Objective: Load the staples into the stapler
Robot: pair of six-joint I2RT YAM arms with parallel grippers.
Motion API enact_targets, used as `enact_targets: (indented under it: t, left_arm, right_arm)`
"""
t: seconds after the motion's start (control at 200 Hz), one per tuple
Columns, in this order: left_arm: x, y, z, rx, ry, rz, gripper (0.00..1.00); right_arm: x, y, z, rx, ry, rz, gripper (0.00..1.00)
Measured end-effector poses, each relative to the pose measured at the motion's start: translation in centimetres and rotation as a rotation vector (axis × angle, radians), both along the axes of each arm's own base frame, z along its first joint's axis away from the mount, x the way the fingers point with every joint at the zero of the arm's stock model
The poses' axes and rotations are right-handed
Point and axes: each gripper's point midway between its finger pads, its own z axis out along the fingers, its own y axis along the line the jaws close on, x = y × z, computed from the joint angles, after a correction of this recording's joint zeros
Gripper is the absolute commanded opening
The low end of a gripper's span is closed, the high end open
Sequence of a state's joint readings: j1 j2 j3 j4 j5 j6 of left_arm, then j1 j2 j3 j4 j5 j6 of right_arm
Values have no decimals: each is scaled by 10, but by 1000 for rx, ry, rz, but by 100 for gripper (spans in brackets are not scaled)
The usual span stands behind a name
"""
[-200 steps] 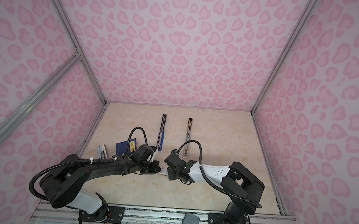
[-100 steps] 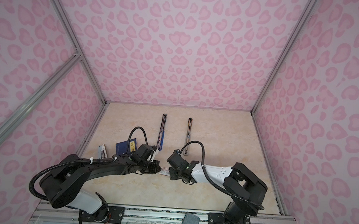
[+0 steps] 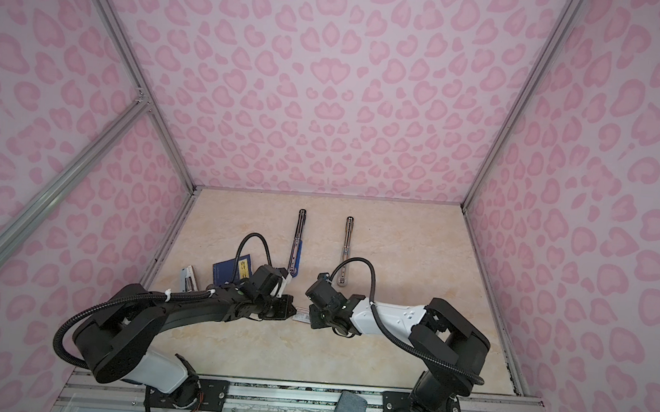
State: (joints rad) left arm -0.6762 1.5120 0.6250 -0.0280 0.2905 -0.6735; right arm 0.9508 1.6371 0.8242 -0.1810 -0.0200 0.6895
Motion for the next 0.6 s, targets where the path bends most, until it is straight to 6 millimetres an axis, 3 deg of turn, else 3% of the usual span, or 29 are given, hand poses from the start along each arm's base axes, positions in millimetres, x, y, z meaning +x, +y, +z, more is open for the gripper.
enact_targets:
  t: [0.395, 0.525, 0.6]
  left_arm:
    - [-1, 0, -1, 1, 2, 0, 4]
    - [-1, 0, -1, -1, 4, -1, 23]
    - [-2, -1, 0, -8, 12, 1, 26]
  right_arm:
    - [-6, -12, -8, -6, 19, -15, 3]
    - [-4, -9, -7, 5, 13, -18, 0]
    - [-4, -8, -7, 9, 12, -18, 0]
